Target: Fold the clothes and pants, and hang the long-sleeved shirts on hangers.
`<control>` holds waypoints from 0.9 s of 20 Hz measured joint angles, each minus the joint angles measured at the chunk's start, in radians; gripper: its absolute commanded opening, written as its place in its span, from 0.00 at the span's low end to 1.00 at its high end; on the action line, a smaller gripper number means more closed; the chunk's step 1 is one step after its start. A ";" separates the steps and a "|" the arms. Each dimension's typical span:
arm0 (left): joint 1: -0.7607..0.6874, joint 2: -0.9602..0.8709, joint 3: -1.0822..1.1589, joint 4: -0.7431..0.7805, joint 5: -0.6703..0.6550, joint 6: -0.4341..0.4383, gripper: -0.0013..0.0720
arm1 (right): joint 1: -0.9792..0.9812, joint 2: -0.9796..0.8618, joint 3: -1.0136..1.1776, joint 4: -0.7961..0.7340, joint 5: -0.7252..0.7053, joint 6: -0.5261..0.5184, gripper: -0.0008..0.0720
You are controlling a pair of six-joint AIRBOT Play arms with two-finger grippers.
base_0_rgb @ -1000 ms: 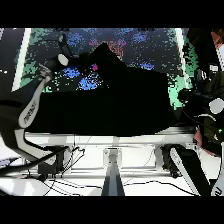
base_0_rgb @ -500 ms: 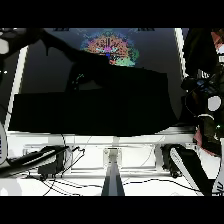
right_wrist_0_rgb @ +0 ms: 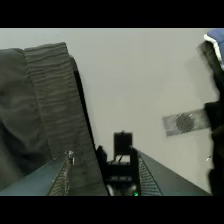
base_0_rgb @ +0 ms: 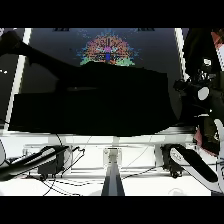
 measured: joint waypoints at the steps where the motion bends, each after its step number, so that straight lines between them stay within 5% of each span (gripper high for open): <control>1: 0.011 0.000 0.000 0.042 -0.006 0.005 0.04 | -0.011 -0.029 0.027 0.006 0.017 0.004 0.62; 6: 0.033 -0.013 0.000 0.226 -0.076 0.014 0.04 | -0.156 -0.181 0.205 0.129 0.137 -0.038 0.60; 12: 0.036 -0.100 0.000 0.282 -0.211 0.010 0.04 | -0.336 -0.352 0.322 0.509 0.450 -0.394 0.57; 13: 0.035 -0.114 0.000 0.278 -0.228 0.009 0.04 | -0.347 -0.388 0.329 0.565 0.520 -0.455 0.58; 15: 0.035 -0.134 0.000 0.254 -0.245 0.008 0.04 | -0.351 -0.457 0.336 0.644 0.614 -0.546 0.83; 18: 0.035 -0.149 0.000 0.220 -0.263 0.007 0.04 | -0.336 -0.542 0.341 0.701 0.640 -0.623 0.85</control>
